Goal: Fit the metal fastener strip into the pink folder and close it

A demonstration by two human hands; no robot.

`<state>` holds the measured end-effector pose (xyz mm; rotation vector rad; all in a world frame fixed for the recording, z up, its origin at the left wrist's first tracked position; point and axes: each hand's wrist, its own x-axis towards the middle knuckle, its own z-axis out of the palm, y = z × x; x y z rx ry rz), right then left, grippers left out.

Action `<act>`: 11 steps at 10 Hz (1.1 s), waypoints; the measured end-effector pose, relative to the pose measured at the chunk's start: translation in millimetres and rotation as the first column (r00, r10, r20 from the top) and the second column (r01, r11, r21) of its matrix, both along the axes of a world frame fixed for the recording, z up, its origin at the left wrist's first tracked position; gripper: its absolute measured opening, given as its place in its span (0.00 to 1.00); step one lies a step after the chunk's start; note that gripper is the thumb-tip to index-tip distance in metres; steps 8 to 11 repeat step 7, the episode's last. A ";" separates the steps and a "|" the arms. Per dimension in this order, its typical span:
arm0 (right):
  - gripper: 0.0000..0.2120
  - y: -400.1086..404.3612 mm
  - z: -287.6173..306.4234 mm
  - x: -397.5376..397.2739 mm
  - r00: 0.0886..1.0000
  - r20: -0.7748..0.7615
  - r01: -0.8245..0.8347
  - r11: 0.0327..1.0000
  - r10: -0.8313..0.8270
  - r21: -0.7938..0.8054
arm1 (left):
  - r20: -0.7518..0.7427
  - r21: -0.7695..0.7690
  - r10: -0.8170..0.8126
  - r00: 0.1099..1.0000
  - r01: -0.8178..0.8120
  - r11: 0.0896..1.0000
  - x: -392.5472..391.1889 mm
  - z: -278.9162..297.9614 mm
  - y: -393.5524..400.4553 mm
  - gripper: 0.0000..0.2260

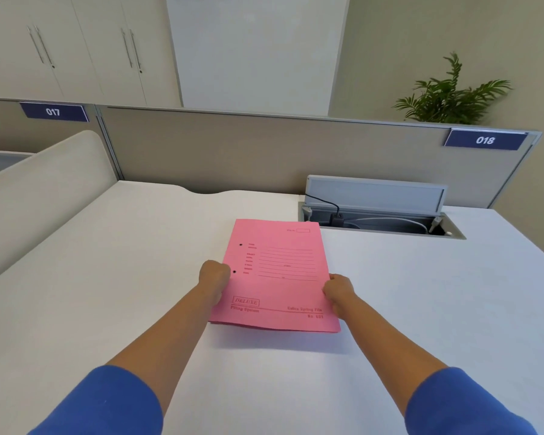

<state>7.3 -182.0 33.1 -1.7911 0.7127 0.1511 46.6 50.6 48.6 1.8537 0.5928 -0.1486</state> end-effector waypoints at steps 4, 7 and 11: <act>0.06 14.8 -8.9 5.8 0.987 -0.158 -0.099 0.920 0.041 -0.380 | -0.031 0.238 -0.079 0.996 0.084 0.968 6.5 -14.7 4.6 0.14; 0.20 5.2 -4.0 4.1 0.990 -0.112 -0.136 0.822 0.088 -0.553 | -0.041 0.395 -0.105 0.994 0.113 0.912 -3.7 -10.4 5.7 0.08; 0.20 5.2 -4.0 4.1 0.990 -0.112 -0.136 0.822 0.088 -0.553 | -0.041 0.395 -0.105 0.994 0.113 0.912 -3.7 -10.4 5.7 0.08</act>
